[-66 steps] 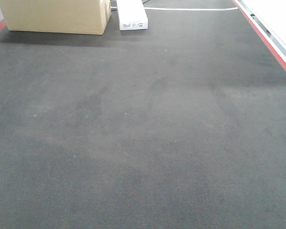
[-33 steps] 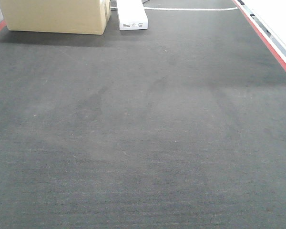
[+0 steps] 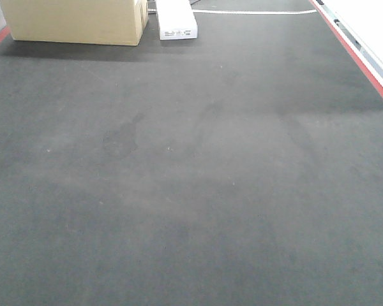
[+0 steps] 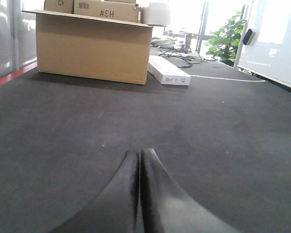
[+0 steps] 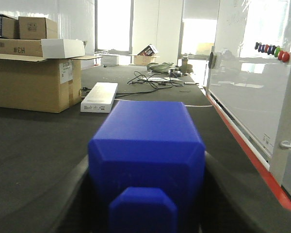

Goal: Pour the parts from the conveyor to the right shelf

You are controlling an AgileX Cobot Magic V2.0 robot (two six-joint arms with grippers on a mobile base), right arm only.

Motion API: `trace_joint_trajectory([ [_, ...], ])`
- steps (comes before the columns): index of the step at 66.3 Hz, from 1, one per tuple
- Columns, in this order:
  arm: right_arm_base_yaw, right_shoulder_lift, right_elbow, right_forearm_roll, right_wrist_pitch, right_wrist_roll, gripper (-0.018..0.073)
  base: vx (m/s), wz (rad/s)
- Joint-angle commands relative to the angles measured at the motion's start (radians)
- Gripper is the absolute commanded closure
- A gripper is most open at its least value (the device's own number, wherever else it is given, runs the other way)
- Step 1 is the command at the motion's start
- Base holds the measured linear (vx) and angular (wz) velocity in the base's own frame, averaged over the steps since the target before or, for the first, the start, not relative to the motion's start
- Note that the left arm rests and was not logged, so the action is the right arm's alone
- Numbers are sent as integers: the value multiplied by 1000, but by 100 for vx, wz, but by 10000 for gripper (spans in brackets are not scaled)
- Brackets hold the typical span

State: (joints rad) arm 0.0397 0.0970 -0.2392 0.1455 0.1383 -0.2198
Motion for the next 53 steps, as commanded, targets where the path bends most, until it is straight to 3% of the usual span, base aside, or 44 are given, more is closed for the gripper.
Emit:
trace_joint_trajectory([
  [1, -6, 9, -27, 0, -87, -10, 568, -10, -1],
  [24, -6, 9, -27, 0, -84, -10, 568, -24, -4],
  [53, -6, 9, -27, 0, -78, -10, 568, -43, 0],
])
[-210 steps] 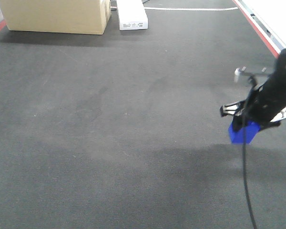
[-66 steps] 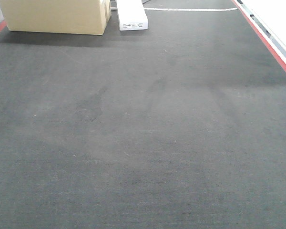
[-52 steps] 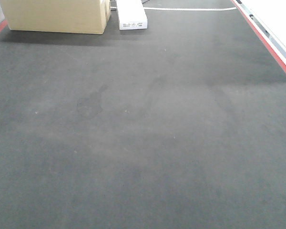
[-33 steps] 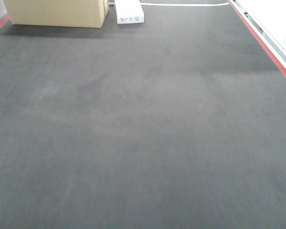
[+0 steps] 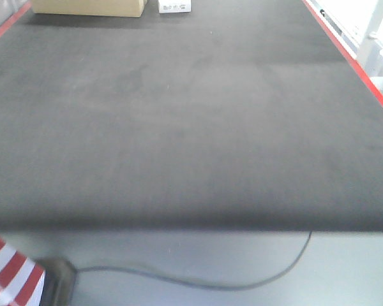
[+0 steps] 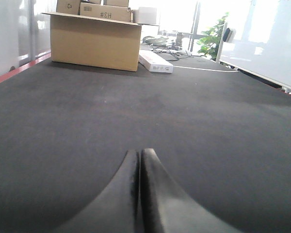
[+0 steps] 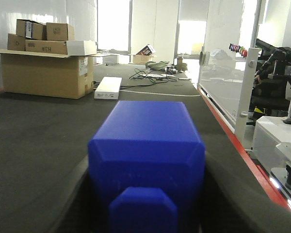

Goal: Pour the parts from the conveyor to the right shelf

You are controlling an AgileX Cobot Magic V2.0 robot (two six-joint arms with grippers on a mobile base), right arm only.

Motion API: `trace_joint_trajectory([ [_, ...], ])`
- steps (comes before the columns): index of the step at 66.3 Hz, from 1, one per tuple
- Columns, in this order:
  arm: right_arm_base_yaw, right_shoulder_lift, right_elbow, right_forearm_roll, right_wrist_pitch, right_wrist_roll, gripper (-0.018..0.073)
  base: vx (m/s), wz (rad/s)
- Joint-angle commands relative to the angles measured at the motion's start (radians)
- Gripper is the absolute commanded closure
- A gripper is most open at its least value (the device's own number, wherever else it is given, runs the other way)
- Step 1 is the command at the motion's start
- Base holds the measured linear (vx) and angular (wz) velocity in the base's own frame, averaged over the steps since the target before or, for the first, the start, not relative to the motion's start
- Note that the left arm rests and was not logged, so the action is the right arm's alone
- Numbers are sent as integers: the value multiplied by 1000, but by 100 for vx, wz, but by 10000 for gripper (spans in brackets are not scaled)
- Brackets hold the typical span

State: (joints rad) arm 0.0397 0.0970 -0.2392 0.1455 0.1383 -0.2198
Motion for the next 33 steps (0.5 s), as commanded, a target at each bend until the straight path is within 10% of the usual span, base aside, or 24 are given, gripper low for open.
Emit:
trace_joint_trajectory([
  [1, -6, 9, -27, 0, -78, -10, 568, -47, 1],
  [33, -6, 9, -27, 0, -78, -10, 568, -42, 5],
])
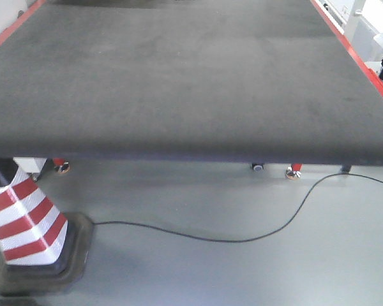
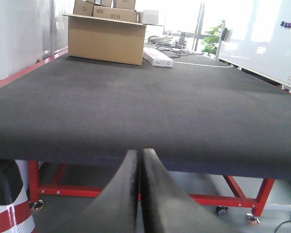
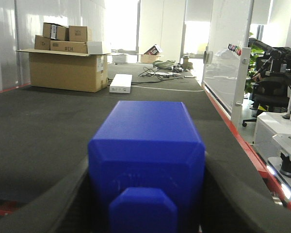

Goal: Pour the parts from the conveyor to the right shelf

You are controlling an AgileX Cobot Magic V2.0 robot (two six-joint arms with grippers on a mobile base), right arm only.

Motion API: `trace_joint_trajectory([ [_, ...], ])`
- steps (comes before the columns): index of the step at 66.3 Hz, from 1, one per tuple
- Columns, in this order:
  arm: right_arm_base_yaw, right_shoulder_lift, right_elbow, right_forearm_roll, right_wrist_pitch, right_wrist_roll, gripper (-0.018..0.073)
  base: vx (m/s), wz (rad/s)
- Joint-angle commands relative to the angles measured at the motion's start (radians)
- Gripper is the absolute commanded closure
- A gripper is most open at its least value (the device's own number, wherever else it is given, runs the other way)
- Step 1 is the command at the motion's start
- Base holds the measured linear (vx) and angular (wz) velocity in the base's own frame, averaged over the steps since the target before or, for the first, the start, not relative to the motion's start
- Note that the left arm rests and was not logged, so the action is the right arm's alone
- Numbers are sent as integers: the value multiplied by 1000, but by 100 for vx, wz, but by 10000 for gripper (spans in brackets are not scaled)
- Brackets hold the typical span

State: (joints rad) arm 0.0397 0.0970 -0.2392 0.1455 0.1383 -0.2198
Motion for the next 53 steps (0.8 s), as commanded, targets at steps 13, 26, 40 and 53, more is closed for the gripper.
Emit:
trace_joint_trajectory([
  [13, -6, 9, -27, 0, -78, -10, 568, -31, -1],
  [26, -6, 9, -27, 0, -78, -10, 568, -20, -10],
  [40, -6, 9, -27, 0, -78, -10, 568, -12, -36],
  [53, -6, 9, -27, 0, -78, -10, 568, -11, -76],
])
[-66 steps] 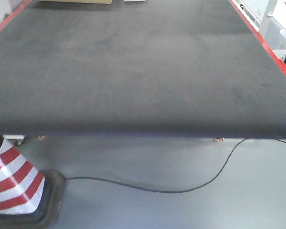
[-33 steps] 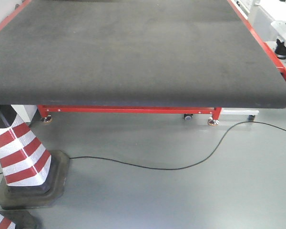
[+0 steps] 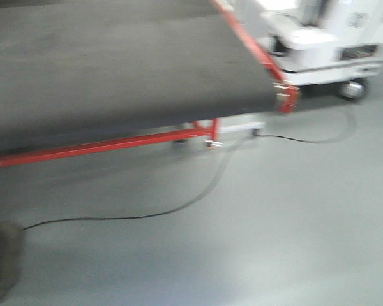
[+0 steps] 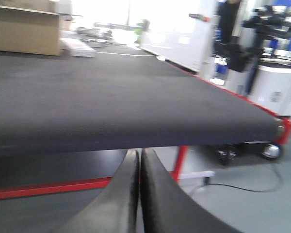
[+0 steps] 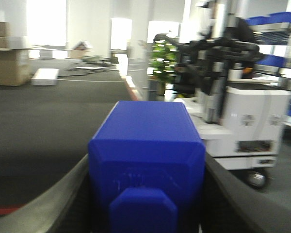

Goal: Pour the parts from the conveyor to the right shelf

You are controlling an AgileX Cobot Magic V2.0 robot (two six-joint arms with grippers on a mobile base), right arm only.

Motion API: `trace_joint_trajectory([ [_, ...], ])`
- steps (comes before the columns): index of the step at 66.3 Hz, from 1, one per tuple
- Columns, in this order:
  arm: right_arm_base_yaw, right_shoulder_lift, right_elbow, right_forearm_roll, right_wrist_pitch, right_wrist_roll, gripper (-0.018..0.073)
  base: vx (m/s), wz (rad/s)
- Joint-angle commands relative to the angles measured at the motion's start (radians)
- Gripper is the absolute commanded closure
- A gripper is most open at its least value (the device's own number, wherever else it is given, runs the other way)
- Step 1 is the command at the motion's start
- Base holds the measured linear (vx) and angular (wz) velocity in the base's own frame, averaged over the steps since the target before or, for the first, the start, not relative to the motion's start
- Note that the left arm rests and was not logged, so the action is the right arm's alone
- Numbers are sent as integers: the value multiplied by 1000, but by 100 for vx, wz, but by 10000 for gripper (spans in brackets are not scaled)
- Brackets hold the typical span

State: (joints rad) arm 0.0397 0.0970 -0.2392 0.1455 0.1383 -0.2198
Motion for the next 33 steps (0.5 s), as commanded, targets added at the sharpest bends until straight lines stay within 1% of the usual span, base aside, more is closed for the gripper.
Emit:
trace_joint_trajectory([
  [1, -6, 9, -27, 0, -78, -10, 568, -13, -91],
  [17, -6, 9, -27, 0, -78, -10, 568, -14, -92],
  [33, -6, 9, -27, 0, -78, -10, 568, -15, -78],
])
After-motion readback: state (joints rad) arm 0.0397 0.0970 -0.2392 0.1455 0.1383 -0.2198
